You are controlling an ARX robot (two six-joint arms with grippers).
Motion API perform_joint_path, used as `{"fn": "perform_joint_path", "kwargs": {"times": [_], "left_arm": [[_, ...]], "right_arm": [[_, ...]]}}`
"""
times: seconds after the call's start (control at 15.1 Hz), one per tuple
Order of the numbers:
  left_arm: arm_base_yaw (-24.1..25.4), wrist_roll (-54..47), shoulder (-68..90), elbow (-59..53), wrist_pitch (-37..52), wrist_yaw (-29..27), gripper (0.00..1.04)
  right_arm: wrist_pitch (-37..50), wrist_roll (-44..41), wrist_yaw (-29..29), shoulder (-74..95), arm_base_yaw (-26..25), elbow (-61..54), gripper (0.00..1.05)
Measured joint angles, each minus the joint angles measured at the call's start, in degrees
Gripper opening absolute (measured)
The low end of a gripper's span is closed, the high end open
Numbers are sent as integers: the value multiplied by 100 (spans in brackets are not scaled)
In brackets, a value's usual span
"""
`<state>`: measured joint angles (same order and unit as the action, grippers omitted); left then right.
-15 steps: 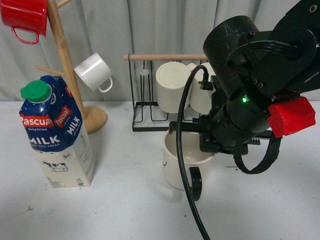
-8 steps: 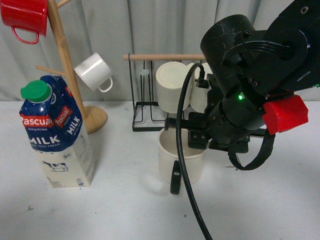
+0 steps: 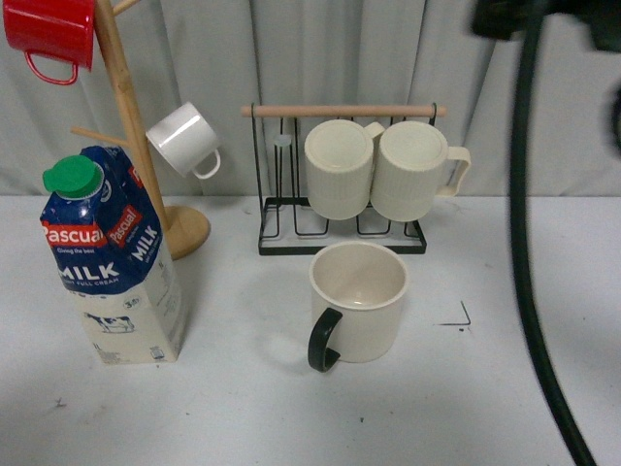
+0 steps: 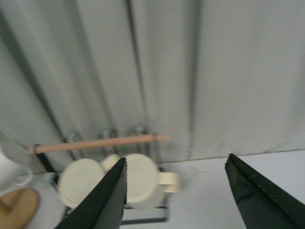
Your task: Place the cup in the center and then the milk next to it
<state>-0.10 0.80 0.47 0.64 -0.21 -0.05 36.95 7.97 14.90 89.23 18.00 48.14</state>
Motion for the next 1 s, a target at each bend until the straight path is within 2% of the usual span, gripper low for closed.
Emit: {"fn": "perform_joint_path", "kwargs": {"times": [0.13,0.33,0.4,0.6,0.8,0.86,1.0], "left_arm": [[0,0,0,0,0,2,98],[0,0,0,0,0,0,98],[0,0,0,0,0,2,98],[0,0,0,0,0,4,98],[0,0,0,0,0,4,98],[0,0,0,0,0,4,98],[0,0,0,0,0,4,98]], "right_arm": [[317,-527,-52,-1532,-533,-1292,44],[562,-728,-522,-2332,-774,-2557,6],[599,-763,-592,-2496,-890,-2833,2],[638,-769,-820,-3300,-1180,-3488,2],[389,-774,-1075,-3971,-1386,-3989,2],[284,-780,-1401,-4201,-1696,-4094,2],[42,-780,-1471,-4631,-1832,-4282,2]]}}
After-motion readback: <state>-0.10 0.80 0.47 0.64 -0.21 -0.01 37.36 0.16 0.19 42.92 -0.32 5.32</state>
